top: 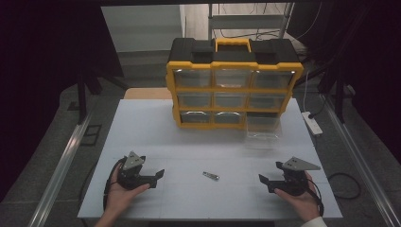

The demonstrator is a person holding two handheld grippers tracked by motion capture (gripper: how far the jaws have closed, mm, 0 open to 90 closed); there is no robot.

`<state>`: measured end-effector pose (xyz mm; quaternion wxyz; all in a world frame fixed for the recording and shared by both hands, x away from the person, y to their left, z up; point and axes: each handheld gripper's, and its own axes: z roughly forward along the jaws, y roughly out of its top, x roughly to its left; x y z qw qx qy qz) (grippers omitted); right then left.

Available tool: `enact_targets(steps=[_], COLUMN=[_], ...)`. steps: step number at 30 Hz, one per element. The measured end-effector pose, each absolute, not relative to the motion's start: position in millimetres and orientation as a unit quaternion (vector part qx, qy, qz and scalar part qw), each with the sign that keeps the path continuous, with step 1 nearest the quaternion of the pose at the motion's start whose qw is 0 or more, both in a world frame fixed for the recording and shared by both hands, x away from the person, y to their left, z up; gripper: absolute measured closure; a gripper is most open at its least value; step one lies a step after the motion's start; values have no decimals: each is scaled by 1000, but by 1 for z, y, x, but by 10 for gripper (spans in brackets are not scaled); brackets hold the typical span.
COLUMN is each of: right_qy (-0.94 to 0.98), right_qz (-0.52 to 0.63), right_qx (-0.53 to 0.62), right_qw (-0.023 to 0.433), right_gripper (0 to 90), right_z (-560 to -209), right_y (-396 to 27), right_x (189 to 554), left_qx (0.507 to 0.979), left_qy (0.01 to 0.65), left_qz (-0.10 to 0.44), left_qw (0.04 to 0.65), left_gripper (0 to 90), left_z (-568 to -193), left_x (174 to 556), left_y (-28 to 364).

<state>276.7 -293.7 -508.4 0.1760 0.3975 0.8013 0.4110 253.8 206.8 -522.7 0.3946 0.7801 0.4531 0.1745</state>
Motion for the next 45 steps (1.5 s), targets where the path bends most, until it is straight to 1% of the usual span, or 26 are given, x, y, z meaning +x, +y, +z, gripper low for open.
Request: enact_targets(steps=[7,30,37,40,45], right_qy=[801,810,810,812,815], right_qz=[412,402,405,410,405], right_qx=[398,391,390,384,383], right_qw=[175,169,166,158,161], right_gripper=[144,148,164,164,169], right_z=[-507,-509,-507,-505,-502], right_y=[-295,-292,-291,-290,-285], right_x=[272,277,276,274,274], left_qx=[779,785,786,787,786], left_qy=[454,447,445,443,441], left_qz=[175,177,179,180,183], left_qw=[396,389,390,390,393], left_gripper=[86,82,82,82,85], left_z=[-524,-528,-527,-526,-526], left_x=[252,249,249,249,249], left_y=[208,206,206,207,208])
